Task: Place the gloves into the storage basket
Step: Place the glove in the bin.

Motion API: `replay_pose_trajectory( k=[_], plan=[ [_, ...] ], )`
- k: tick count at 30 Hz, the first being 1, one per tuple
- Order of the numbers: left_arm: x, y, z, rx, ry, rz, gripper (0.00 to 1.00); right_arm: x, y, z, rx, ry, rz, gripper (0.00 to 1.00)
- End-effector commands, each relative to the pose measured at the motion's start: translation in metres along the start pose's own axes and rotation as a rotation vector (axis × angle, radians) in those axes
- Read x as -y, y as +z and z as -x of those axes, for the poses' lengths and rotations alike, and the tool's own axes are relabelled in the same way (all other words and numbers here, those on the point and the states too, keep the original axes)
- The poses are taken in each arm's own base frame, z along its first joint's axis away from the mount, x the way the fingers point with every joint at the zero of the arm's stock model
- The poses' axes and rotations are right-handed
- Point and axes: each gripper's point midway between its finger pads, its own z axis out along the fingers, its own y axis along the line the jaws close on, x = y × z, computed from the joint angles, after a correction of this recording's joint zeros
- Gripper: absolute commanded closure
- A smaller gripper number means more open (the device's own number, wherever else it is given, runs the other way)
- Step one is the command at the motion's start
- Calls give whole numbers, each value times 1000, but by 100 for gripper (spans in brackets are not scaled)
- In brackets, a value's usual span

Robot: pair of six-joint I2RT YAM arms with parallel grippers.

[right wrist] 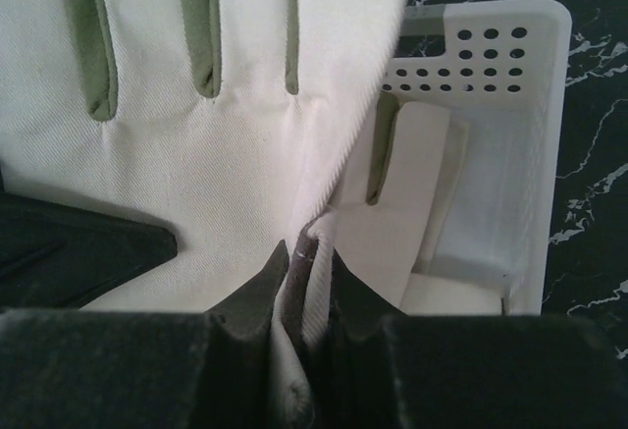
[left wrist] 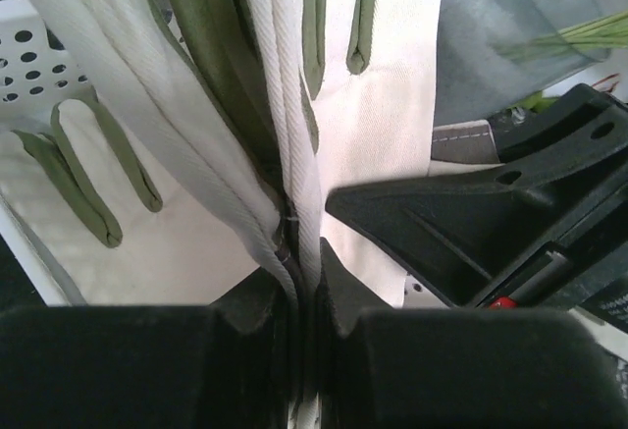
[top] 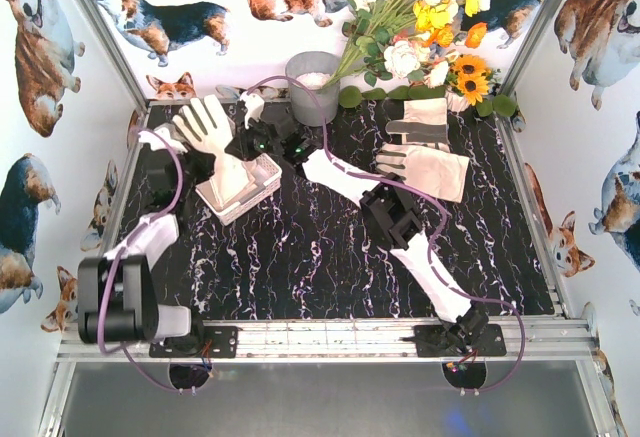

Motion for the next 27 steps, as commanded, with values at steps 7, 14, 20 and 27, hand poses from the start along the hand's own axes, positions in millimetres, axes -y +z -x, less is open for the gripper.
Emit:
replay_pose_trajectory(
  k=[7,14,20,27],
  plan=[
    [-19,12,-32,-178,5,71,100,33,0,1,-25,-72,-70,100],
    [-36,-5,-45,-225,9,171,100,20,0,-17,-86,-55,14,100],
    [-38,-12,-46,-258,19,200,80,24,6,-40,-127,-61,45,100],
    [-28,-31,-7,-194,120,220,44,20,7,-57,-180,-106,117,100]
  ],
)
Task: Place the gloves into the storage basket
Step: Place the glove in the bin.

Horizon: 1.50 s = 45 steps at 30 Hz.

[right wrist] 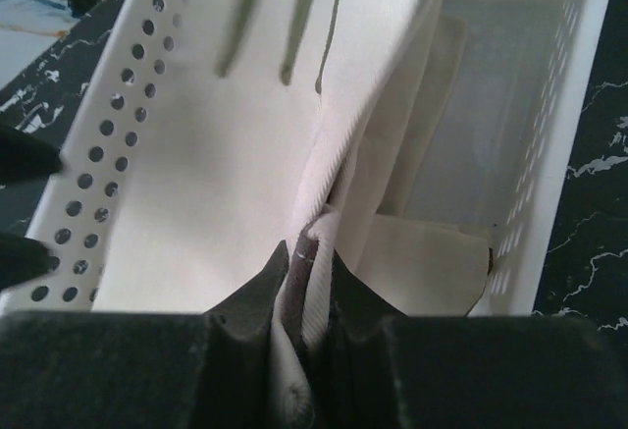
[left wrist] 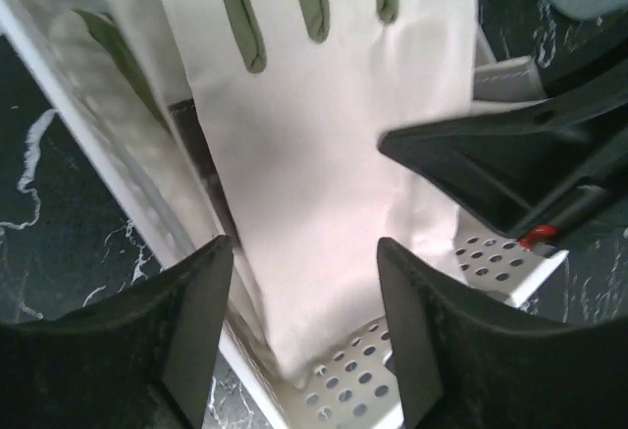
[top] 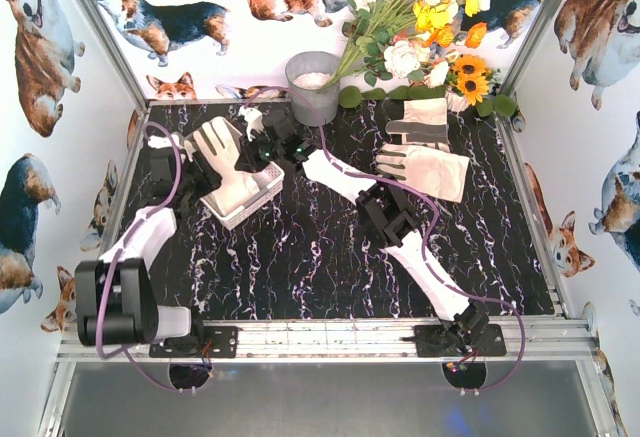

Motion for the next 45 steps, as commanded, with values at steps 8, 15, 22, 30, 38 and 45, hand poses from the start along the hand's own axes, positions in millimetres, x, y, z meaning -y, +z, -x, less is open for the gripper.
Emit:
replay_pose_trajectory(
  k=[8,15,22,30,38,45],
  plan=[
    [-24,-37,42,90,144,175,27,-11,4,4,12,-86,117,100],
    [-38,-14,35,2,38,108,18,-24,2,-3,-19,-61,189,100],
    [-49,10,32,-65,25,69,20,-35,7,-11,-37,-1,230,100],
    [-53,27,22,-136,86,41,36,-43,18,-28,-63,72,236,100],
    [-50,31,15,-163,96,8,41,-42,19,-39,-104,135,190,100],
    [-29,35,7,-193,118,-111,54,-40,18,-52,-164,148,98,100]
  ],
)
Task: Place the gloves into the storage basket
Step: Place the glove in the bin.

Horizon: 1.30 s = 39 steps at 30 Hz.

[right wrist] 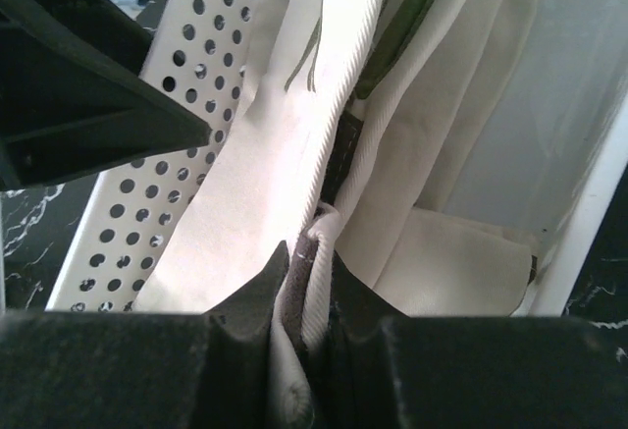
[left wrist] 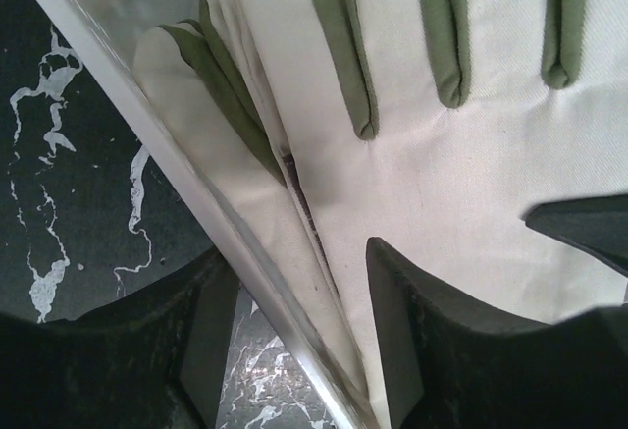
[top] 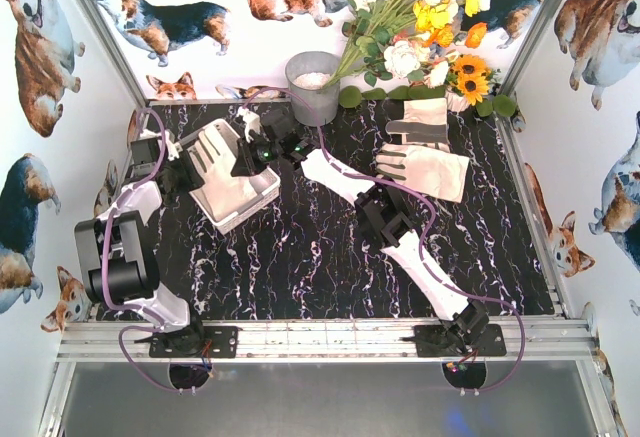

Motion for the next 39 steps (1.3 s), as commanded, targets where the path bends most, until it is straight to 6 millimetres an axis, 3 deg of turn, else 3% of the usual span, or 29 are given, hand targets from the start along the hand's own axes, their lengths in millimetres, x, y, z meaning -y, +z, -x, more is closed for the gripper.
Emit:
replay_pose_trajectory(
  k=[1,8,12,20,30,39],
  plan=[
    [36,3,5,-9,46,-171,54,-3,19,-43,-106,42,-76,100],
    [45,6,-2,-36,72,-200,63,26,6,-47,-119,80,-327,100],
    [47,7,-4,-46,74,-208,68,25,-7,-43,-128,91,-380,100],
    [50,9,-10,-72,103,-199,76,-8,-39,-13,-95,104,-369,100],
    [74,10,-21,-104,150,-245,80,-50,-83,16,-9,151,-347,100],
    [85,7,-19,-93,129,-304,76,-37,-69,-19,-56,205,-329,100]
  ],
)
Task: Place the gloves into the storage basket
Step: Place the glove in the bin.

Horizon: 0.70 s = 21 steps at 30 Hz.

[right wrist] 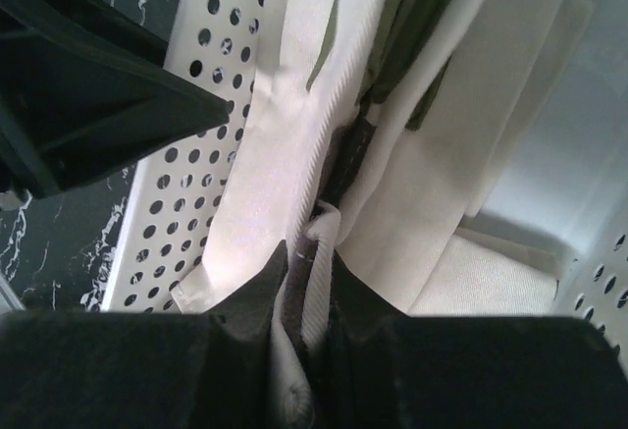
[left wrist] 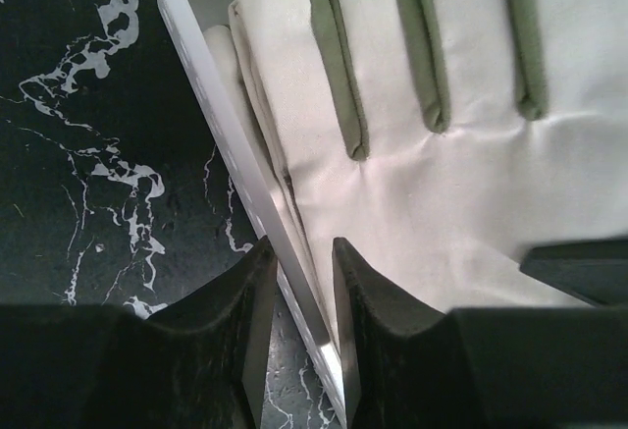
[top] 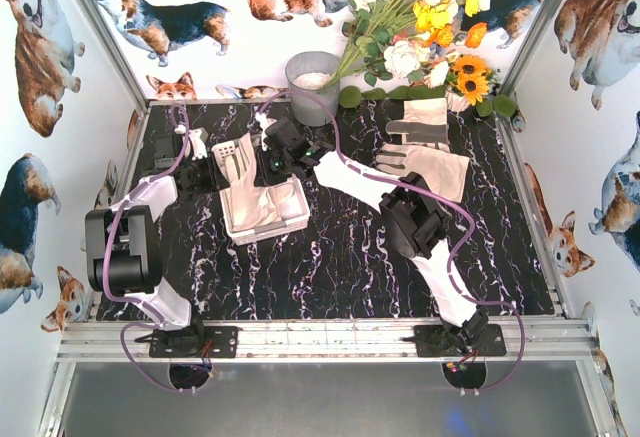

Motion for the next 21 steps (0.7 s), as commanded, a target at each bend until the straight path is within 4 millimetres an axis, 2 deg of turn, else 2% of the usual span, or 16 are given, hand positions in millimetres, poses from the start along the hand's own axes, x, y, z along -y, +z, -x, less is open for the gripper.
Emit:
replay_pose_trajectory(
  k=[1,11,17,21],
  plan=[
    [13,0,13,33,11,-63,76,-16,6,-1,18,15,68,100],
    [17,1,14,34,4,-84,76,4,31,-25,-30,25,28,100],
    [19,1,14,36,1,-95,76,12,37,-37,-58,32,8,100],
    [18,0,15,35,5,-82,73,17,34,-36,-68,15,-25,100]
  ],
)
